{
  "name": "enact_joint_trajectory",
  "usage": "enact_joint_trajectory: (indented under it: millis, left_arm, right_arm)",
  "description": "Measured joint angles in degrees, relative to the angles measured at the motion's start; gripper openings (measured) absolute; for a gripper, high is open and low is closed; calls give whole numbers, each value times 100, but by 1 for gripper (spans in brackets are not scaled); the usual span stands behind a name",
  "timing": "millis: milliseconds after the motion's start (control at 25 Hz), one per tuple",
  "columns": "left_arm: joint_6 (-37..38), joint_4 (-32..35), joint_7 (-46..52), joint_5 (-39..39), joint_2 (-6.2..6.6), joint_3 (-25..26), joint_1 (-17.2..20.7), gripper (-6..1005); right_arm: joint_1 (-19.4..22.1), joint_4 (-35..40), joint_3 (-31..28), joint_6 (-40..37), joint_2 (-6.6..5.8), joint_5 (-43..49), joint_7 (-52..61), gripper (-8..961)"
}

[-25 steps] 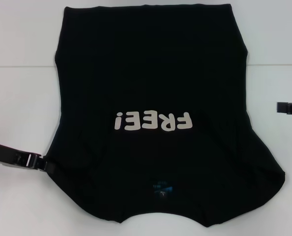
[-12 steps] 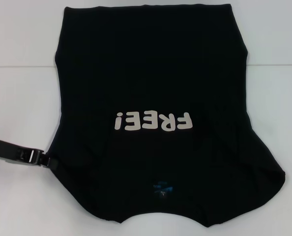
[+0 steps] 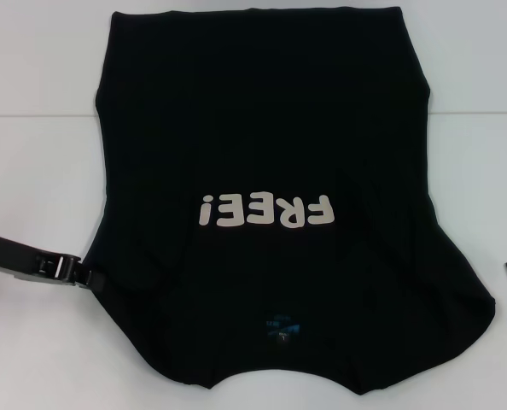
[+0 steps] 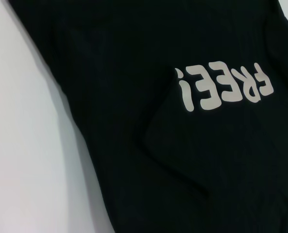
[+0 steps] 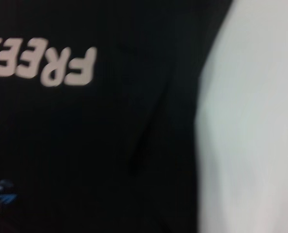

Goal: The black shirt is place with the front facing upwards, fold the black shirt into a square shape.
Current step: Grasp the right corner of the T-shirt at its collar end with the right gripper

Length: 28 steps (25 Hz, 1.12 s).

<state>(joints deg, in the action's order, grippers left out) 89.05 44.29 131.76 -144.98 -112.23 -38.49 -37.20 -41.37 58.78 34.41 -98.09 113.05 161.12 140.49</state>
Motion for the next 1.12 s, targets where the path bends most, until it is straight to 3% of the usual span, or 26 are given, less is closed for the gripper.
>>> enact_joint_trajectory:
  millis: [480, 1120]
  left_arm:
    - [-20, -82, -8, 1, -1, 0, 37, 24]
    - [-29, -141, -42, -1, 8, -1, 38, 25]
  right_arm:
    - [-154, -1293, 173, 555, -67, -212, -157, 914]
    - [-386, -1852, 534, 1013, 41, -182, -183, 914]
